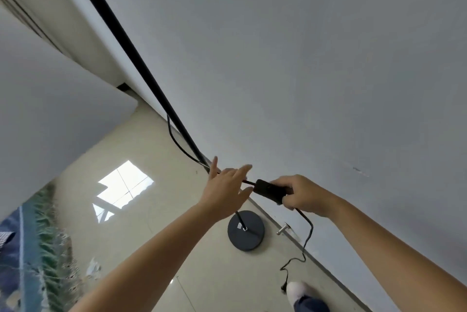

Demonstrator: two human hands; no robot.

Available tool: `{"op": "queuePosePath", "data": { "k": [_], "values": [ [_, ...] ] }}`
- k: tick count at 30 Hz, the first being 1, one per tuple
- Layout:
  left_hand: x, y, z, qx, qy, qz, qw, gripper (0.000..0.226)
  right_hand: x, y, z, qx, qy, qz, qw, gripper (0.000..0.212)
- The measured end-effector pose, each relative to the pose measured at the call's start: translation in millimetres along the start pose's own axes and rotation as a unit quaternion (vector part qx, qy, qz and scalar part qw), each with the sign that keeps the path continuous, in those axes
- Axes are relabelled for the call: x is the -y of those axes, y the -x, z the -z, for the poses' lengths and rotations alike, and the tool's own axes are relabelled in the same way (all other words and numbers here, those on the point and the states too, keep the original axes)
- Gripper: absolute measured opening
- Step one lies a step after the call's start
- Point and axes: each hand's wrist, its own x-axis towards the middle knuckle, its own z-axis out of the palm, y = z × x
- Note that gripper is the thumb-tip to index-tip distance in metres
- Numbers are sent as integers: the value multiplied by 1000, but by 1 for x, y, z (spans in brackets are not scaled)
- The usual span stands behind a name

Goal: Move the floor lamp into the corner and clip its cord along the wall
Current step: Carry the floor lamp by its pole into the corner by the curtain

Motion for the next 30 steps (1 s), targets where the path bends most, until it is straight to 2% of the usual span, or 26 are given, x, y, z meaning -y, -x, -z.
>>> {"op": "queuePosePath", "data": {
  "k": [1, 2, 4, 6, 8, 12, 13, 14, 15, 16, 18, 20, 21, 22, 23, 24, 25, 27, 28, 30],
  "values": [
    [-1, -6, 4, 53, 12, -9, 998, 25, -1, 0, 7, 15, -31, -3, 999, 40],
    [-1, -12, 8, 72, 41, -5, 997, 21, -5, -1, 15, 23, -67, -12, 997, 38],
    [5, -18, 14, 31, 102, 30, 994, 22, -19, -1, 25, 31, -109, -33, 993, 27],
    [21, -22, 18, -41, 175, 101, 978, 31, -39, 0, 30, 36, -62, -67, 995, 13],
    [41, -23, 24, -111, 256, 176, 944, 43, -65, -2, 26, 8, -58, -99, 993, 18],
    [79, -19, 32, -257, 401, 312, 822, 46, -102, -3, 7, -50, -234, -189, 952, 33],
    [85, -17, 32, -272, 405, 341, 804, 46, -105, -5, 4, -62, -247, -198, 946, 34],
    [89, -15, 31, -273, 381, 365, 804, 45, -106, -8, 1, -79, -254, -192, 945, 33],
    [90, -13, 29, -255, 329, 383, 824, 44, -102, -12, 1, -98, -247, -171, 949, 31],
    [90, -11, 25, -211, 253, 394, 858, 41, -94, -16, 1, -120, -240, -143, 953, 29],
    [84, -7, 18, -67, 103, 383, 915, 36, -69, -27, 6, -157, -225, -75, 959, 28],
    [76, -6, 12, 87, 17, 357, 930, 35, -36, -36, 13, -181, -204, 11, 962, 30],
    [73, -5, 9, 138, -8, 348, 927, 33, -21, -40, 17, -187, -191, 49, 962, 31],
    [70, -6, 8, 152, -16, 345, 926, 32, -7, -44, 21, -189, -186, 77, 961, 31],
    [69, -7, 9, 124, 0, 350, 928, 35, 5, -49, 24, -187, -196, 90, 959, 32],
    [68, -8, 14, 44, 38, 361, 931, 37, 15, -55, 26, -178, -221, 88, 955, 33],
    [65, -10, 22, -81, 80, 372, 921, 34, 22, -64, 27, -163, -248, 71, 952, 33],
    [61, -16, 45, -337, 128, 373, 855, 25, 32, -82, 25, -120, -259, 8, 959, 32],
    [61, -20, 59, -415, 142, 365, 821, 25, 36, -93, 21, -90, -257, -25, 962, 30],
    [59, -34, 86, -474, 181, 335, 794, 33, 40, -110, 11, -44, -274, -74, 958, 25]
  ]
}}
